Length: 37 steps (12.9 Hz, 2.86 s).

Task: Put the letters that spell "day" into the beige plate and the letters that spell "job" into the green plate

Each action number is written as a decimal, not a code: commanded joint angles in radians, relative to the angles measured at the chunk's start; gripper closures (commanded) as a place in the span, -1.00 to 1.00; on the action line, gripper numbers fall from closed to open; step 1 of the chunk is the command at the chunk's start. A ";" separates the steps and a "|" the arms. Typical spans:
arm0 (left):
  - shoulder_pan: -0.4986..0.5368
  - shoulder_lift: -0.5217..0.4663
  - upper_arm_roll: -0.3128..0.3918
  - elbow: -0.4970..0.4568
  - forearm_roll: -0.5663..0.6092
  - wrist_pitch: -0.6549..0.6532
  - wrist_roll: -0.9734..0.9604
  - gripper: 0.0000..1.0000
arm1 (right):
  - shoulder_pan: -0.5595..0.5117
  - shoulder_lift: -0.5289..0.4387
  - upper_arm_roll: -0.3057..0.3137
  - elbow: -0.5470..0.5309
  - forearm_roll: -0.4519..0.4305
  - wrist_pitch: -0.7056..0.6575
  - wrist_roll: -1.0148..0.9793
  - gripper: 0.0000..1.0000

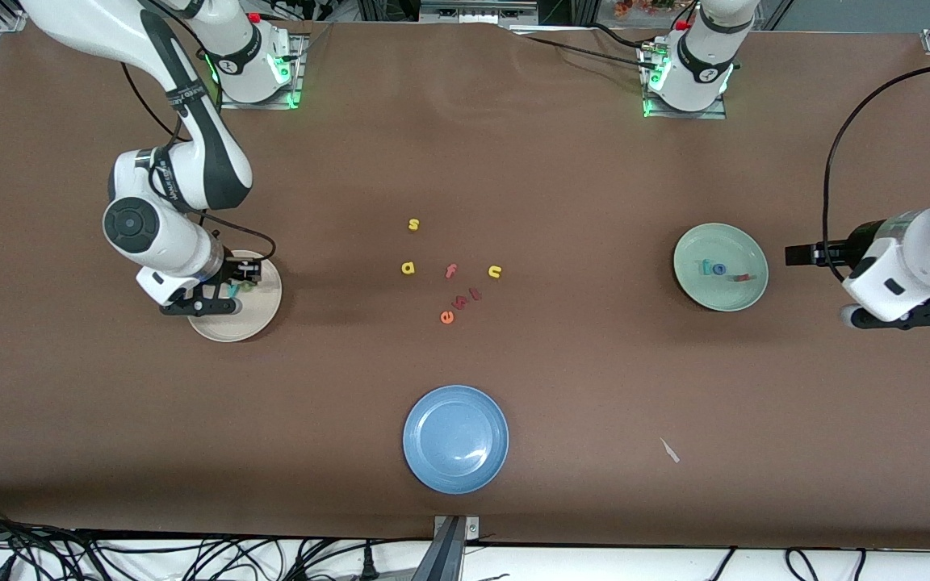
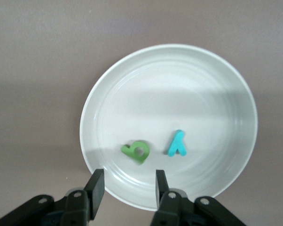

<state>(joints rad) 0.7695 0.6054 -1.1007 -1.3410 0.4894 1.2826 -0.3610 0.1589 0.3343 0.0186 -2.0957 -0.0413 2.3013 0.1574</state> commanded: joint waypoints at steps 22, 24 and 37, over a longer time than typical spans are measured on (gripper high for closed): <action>-0.713 -0.383 1.030 -0.193 -0.489 0.380 0.247 -0.98 | 0.412 0.301 0.096 0.240 -0.025 0.185 0.901 -0.48; -0.713 -0.377 1.029 -0.195 -0.489 0.379 0.318 -0.98 | 0.413 0.305 0.095 0.233 -0.040 0.196 0.903 -0.45; -0.717 -0.360 1.027 -0.196 -0.479 0.348 0.363 -1.00 | 0.334 0.195 0.075 0.233 -0.055 0.072 0.779 0.48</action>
<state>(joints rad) 0.0607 0.2658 -0.0884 -1.5191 0.0304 1.6410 -0.0235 0.5457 0.6042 0.0904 -1.8601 -0.0883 2.4603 1.0087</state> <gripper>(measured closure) 0.000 0.692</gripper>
